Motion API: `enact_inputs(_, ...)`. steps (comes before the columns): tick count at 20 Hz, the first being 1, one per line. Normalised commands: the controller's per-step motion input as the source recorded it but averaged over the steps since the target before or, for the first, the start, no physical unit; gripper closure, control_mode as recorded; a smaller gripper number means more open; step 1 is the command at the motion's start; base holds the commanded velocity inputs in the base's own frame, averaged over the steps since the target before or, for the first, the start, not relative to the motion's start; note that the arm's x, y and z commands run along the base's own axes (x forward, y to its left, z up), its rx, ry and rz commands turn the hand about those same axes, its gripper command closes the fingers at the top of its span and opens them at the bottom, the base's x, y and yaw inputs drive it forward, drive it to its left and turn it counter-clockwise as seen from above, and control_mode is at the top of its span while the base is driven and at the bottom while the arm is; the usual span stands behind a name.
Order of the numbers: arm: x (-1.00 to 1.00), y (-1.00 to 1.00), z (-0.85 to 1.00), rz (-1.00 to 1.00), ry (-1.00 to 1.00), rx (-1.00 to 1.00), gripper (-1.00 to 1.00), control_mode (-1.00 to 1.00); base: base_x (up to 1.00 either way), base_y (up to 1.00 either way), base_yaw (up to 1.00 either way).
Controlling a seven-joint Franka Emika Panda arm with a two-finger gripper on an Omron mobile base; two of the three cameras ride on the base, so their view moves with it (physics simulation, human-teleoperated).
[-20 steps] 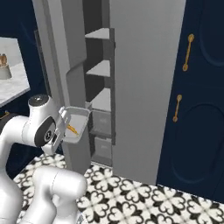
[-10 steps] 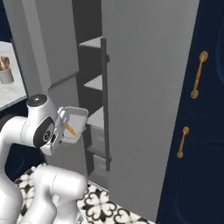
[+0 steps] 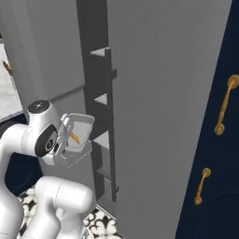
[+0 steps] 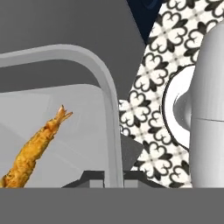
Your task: Take the meat container that has the shrimp and place it on the second highest rack of the freezer. Then take the vegetable container that has the avocado and potato and place it on the highest rack of the freezer.
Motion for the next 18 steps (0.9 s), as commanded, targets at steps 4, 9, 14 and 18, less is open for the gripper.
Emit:
enact_inputs(4, 0.00, 0.00, 0.00, 0.00, 0.00, 0.00, 1.00, 1.00, 0.67, -0.40, 0.19)
enact_inputs(9, 0.00, 0.00, 0.00, 0.00, 0.00, 0.00, 1.00, 1.00, 0.13, 0.01, 0.04)
enact_inputs(14, 0.00, 0.00, 0.00, 0.00, 0.00, 0.00, 1.00, 1.00, 0.06, 0.19, 0.00)
enact_inputs(18, 0.00, 0.00, 0.00, 0.00, 0.00, 0.00, 1.00, 1.00, -0.17, 0.39, 0.04)
